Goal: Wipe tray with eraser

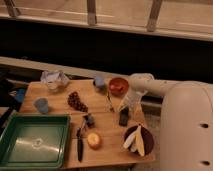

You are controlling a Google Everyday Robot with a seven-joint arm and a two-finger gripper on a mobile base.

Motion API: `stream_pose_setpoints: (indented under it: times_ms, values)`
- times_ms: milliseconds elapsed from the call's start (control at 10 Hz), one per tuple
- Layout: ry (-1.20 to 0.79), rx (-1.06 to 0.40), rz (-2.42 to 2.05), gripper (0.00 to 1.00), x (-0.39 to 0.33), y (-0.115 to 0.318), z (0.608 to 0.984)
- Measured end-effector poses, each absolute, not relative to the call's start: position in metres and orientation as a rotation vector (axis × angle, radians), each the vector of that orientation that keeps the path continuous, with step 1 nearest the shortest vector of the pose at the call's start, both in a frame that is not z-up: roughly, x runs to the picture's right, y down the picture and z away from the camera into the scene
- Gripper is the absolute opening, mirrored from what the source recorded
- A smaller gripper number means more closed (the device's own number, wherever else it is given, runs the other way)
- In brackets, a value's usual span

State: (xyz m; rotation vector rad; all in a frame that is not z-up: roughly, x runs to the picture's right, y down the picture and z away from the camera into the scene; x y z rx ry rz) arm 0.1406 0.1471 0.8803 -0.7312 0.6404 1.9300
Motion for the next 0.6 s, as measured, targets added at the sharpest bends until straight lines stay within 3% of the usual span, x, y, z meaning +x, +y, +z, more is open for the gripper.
stream_pose_setpoints:
  times_ms: [400, 600]
  values:
    - [0.591, -0.728, 1.926, 0.06, 0.130, 0.144, 0.877]
    - [0.525, -0.709, 1.927, 0.00, 0.123, 0.128, 0.860]
